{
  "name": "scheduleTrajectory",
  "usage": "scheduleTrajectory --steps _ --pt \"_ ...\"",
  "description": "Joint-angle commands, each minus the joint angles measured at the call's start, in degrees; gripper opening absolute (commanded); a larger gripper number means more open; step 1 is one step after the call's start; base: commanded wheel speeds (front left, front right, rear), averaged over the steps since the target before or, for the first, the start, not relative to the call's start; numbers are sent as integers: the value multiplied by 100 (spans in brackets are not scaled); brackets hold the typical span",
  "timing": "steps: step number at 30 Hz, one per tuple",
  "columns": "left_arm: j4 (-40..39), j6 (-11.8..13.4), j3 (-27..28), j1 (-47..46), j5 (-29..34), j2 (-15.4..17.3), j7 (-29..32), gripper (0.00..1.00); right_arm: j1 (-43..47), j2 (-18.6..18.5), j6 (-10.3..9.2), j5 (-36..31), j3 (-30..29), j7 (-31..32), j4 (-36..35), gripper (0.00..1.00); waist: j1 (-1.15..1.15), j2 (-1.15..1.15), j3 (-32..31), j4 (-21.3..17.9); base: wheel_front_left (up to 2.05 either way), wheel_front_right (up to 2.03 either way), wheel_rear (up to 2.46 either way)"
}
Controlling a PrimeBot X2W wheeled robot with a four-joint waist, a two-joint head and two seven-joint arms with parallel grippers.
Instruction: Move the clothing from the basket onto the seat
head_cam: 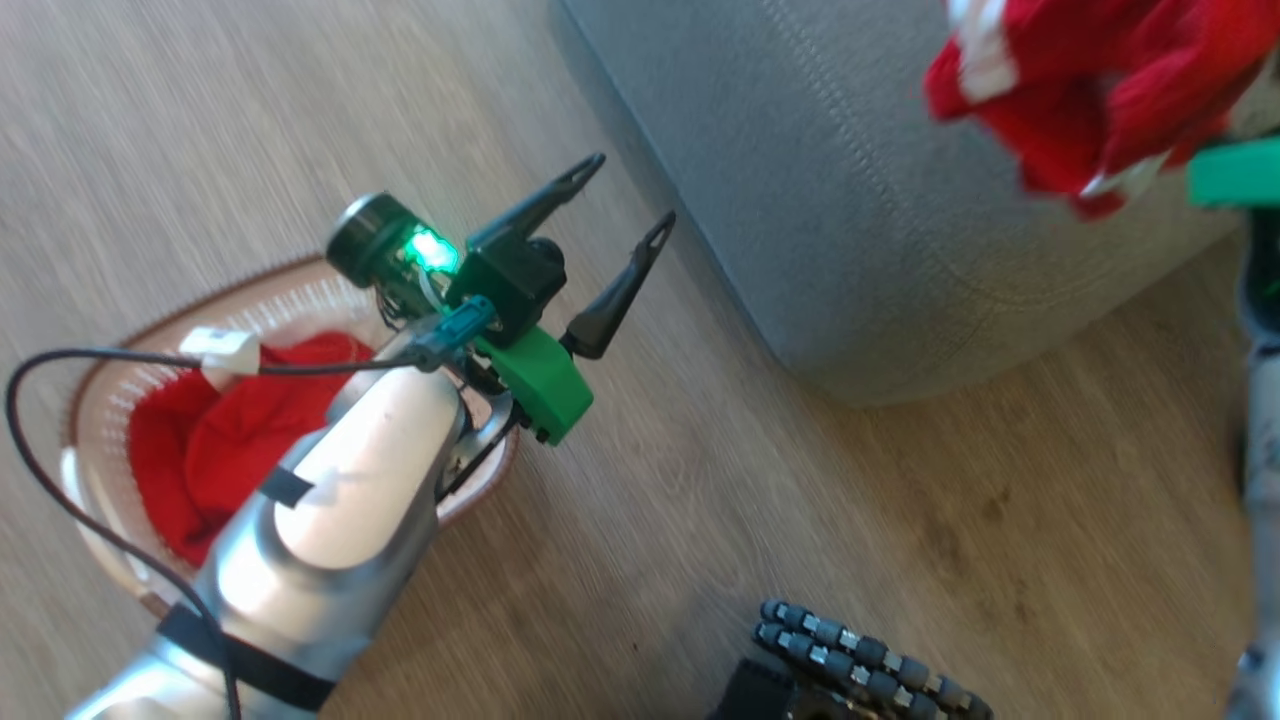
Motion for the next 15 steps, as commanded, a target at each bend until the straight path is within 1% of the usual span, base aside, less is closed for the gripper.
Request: scheduleTrajectory --steps 1,3,10,15 --pt "-341 -2 86 -311 93 129 45 100 -399 -251 -1 -107 -139 -37 -3 0 -1 0 561 96 0 0 0" --pt "-397 -4 69 -341 106 161 83 100 -539 -312 -1 -143 -226 -37 93 0 -1 0 666 135 0 0 0" --pt "-792 -18 -48 -492 165 357 300 100 -1507 -834 -1 -503 -870 -37 817 0 -1 0 1304 411 0 0 0" --pt "-1026 -20 -96 -546 194 464 390 100 -2141 -1201 -1 -897 -1385 -37 1667 0 -1 0 1640 596 0 0 0"
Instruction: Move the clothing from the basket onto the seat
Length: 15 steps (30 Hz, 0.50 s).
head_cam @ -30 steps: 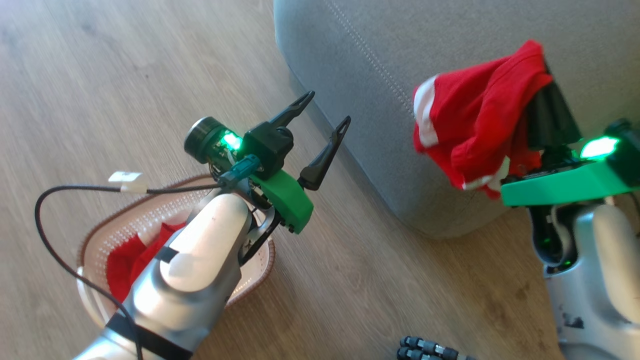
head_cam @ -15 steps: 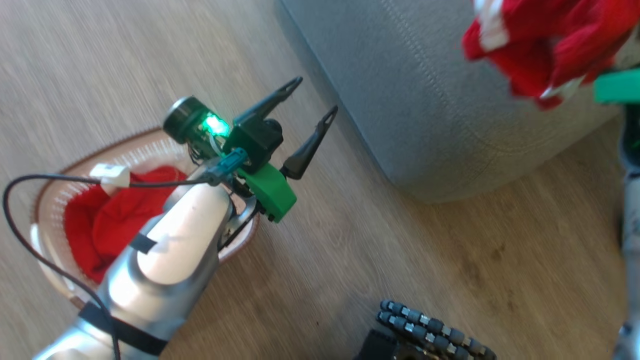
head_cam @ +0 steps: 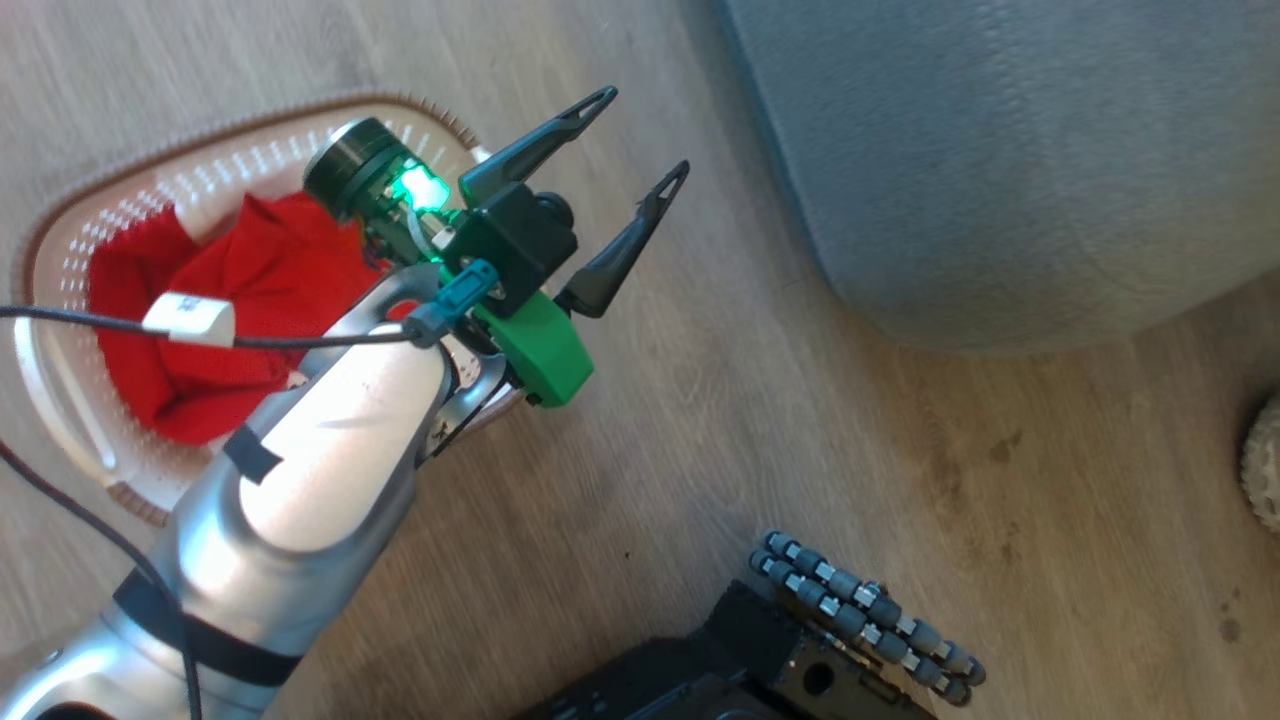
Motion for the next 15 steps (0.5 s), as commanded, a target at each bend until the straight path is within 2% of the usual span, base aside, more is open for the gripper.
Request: scheduleTrajectory --steps 1,10,15 --pt "-267 -15 73 -161 71 72 59 100 -188 -303 -2 -120 -212 -30 54 0 -2 0 263 208 0 0 0" --pt "-477 -16 -57 -247 102 157 158 100 -1282 -552 -2 -803 -1517 180 1122 0 -2 0 760 597 0 0 0" --pt "-495 9 -42 -266 88 227 153 100 -1364 -379 -2 -1057 -1940 156 1579 0 -2 0 964 671 0 0 0"
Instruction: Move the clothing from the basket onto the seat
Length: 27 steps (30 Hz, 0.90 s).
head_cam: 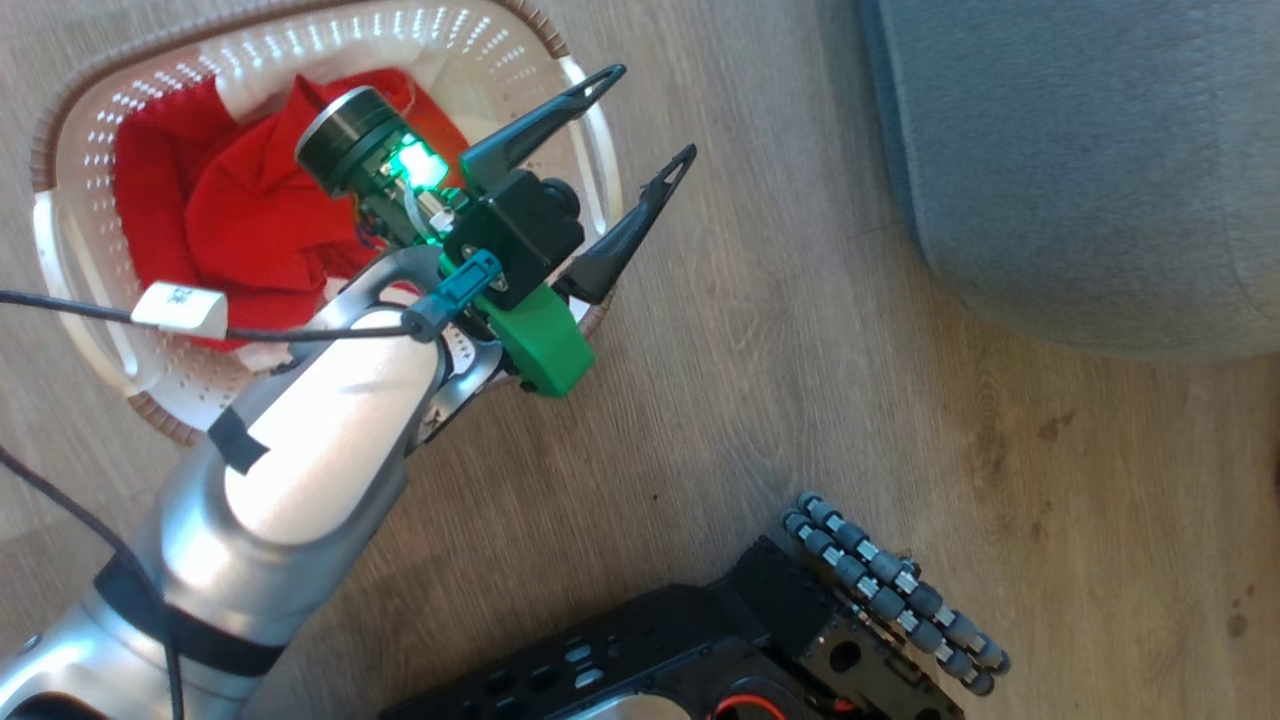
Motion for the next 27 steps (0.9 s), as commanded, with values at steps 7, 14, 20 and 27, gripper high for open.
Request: scheduleTrajectory --steps 7,14,20,27 --pt "-160 54 108 -83 -1 118 -48 100 364 281 -2 99 151 -162 651 9 -1 0 132 41 0 0 0" --pt "-2 118 140 -100 -78 63 -187 100 1213 560 -2 782 1013 -187 65 100 -1 0 -97 73 0 0 0" --pt "187 172 177 -89 -163 -63 -363 100 1956 580 -2 1177 1420 -188 -641 100 -1 0 -360 218 0 0 0" --pt "515 273 363 -1 -334 -284 -541 100 2783 525 -2 1586 1818 -189 -1574 100 -1 0 -826 590 0 0 0"
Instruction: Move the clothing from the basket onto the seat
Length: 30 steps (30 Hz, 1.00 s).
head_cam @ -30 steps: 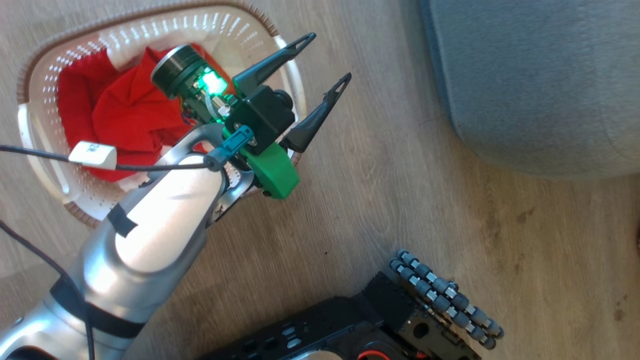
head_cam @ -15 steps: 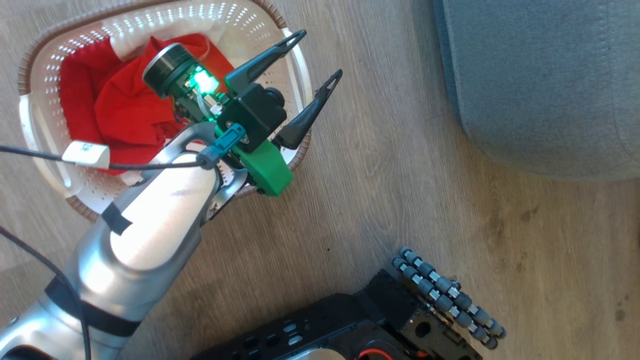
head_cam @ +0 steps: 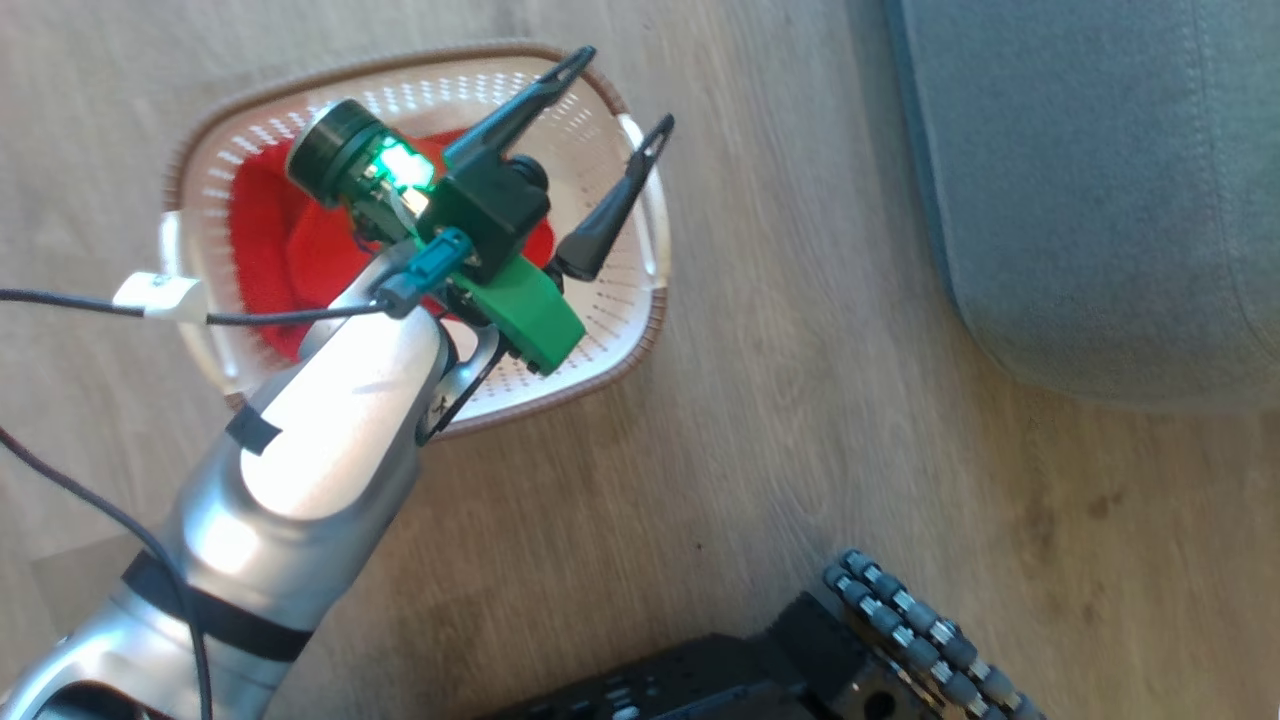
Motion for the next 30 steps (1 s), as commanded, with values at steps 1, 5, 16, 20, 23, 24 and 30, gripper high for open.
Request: scheduleTrajectory --steps 1,5,16,20,23,24,30 --pt "-97 45 223 36 -50 -23 -56 100 237 -167 -2 117 101 -37 -364 100 0 0 -271 257 0 0 0" --pt "-122 114 503 178 -117 -129 -69 100 525 -133 -2 241 391 -38 -827 100 0 0 -559 519 0 0 0" --pt "-191 199 1585 945 -51 -381 -71 100 979 32 -2 428 1198 -38 -1393 100 0 0 -1358 1310 0 0 0" --pt "-171 197 2030 1236 16 -458 -71 100 1014 93 -2 524 1387 -38 -1346 100 0 0 -1615 1543 0 0 0" --pt "-139 186 2356 1509 62 -523 -72 100 1102 189 -2 589 1572 -38 -1254 100 0 0 -1868 1668 0 0 0" --pt "-133 184 2470 1609 70 -546 -72 100 1140 211 -2 606 1643 -38 -1213 100 0 0 -1953 1697 0 0 0" --pt "-140 149 3101 2132 160 -657 -72 100 1396 397 -2 599 1931 -38 -1072 100 0 0 -2424 1796 0 0 0"
